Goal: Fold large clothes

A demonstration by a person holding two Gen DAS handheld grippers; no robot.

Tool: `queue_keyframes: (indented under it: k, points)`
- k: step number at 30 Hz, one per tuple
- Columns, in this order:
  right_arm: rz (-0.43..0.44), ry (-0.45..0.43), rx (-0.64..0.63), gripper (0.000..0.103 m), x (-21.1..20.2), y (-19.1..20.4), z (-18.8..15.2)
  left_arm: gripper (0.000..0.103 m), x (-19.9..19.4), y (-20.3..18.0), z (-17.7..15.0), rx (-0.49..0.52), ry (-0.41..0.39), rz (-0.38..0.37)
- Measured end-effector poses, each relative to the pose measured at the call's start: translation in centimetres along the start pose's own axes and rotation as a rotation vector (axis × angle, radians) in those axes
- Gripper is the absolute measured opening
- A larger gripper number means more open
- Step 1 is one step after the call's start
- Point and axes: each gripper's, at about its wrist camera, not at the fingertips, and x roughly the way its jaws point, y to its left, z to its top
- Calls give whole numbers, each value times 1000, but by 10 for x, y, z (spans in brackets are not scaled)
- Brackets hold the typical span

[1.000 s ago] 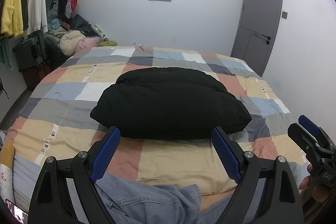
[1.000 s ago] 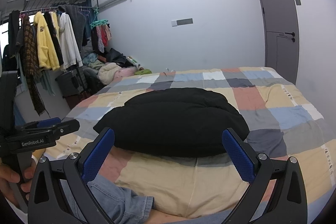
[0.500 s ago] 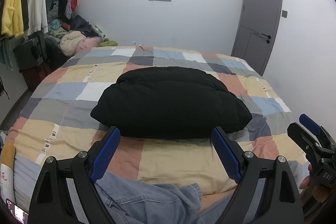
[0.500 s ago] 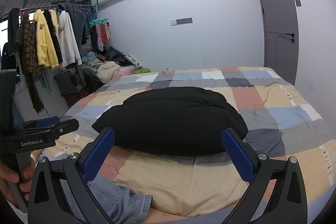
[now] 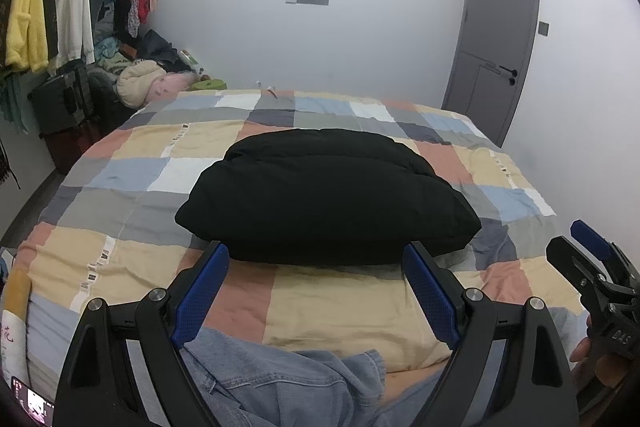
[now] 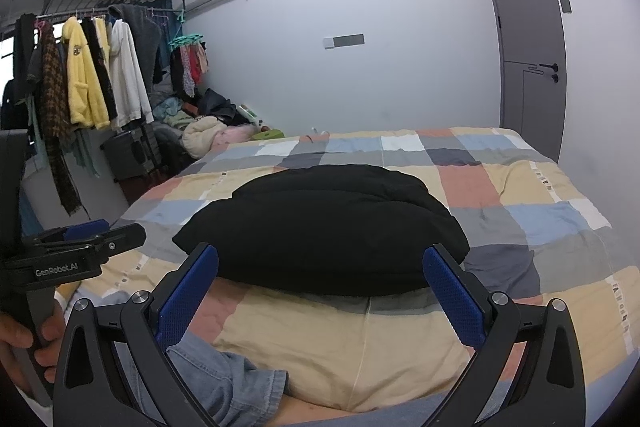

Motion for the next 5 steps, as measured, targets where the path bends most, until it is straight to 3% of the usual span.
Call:
queue_keyframes:
  k: [5]
  points:
    - [0,2,-3,103,-1,0,0,89,0,1,-1,-4,2,-2]
